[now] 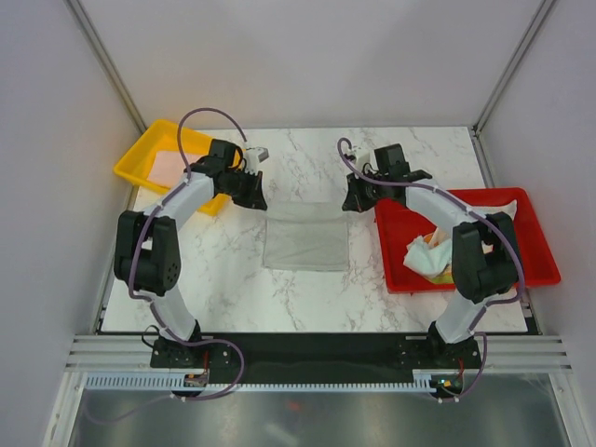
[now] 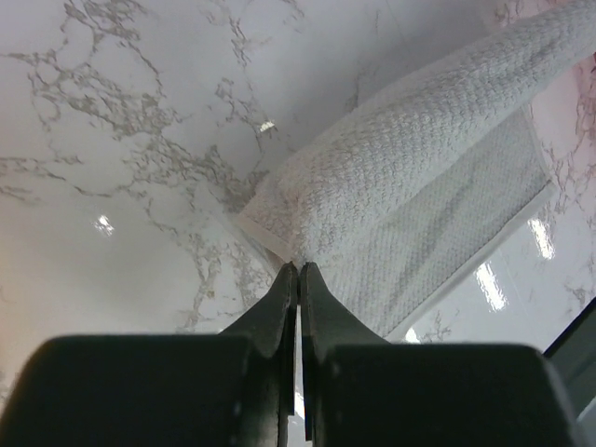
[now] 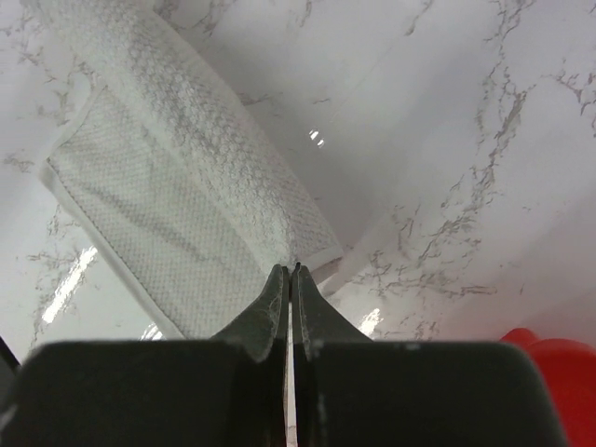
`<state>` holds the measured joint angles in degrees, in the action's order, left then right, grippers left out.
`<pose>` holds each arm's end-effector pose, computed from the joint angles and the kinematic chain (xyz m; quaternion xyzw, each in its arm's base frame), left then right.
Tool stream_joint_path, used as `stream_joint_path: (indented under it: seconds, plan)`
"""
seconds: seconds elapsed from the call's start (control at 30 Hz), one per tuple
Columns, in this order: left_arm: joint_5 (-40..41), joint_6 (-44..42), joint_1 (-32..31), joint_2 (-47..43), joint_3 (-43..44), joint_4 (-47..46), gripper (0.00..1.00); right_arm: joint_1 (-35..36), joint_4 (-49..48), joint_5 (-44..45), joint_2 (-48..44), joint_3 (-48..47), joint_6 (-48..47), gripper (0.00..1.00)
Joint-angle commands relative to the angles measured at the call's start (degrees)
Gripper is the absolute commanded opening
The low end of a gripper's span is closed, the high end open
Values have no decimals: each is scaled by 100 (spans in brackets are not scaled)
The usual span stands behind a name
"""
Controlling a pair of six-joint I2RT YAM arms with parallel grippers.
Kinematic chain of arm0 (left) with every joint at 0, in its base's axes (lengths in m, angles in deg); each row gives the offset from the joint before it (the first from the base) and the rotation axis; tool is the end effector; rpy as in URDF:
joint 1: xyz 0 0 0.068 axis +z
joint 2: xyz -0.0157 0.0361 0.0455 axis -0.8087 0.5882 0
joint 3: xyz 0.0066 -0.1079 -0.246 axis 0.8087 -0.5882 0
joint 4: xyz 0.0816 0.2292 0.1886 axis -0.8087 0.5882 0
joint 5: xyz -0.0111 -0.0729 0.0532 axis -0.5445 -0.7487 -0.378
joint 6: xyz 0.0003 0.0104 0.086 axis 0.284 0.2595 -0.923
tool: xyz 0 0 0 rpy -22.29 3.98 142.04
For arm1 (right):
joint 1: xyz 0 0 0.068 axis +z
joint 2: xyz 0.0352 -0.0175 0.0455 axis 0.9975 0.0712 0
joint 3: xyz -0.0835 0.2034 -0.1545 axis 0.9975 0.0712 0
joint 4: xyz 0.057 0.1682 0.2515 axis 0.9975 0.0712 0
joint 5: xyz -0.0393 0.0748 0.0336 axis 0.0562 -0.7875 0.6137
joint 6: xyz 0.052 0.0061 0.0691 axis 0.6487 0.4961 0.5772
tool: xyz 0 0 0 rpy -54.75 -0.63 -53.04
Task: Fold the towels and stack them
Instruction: Fold the towel
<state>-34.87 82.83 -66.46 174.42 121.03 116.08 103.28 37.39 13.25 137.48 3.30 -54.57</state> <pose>0.4264 -0.1342 0.1739 0.2288 0.9001 -0.2650 0.2594 0.4134 0.1692 0.1690 -0.2742 0.8711 0.2714 0.3040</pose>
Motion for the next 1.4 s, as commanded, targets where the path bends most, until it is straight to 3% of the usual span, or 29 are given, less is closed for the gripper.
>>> stream_joint_path:
  seconds: [0.0, 0.4, 0.73, 1.37]
  plan:
    - [111, 259, -69, -529, -296, -147, 2, 118, -234, 130, -542, 254, 257, 0]
    - [479, 628, -482, -1418, -1368, -139, 2, 689, -392, 974, -1737, 1589, 1126, 0]
    - [1111, 918, -1097, -1709, -2115, -68, 2, 997, -629, 1238, -2125, 2452, 1768, 0]
    - [1762, 1173, -1370, -1849, -2362, 239, 2, 1454, -990, 1624, -2635, 3428, 2419, 0]
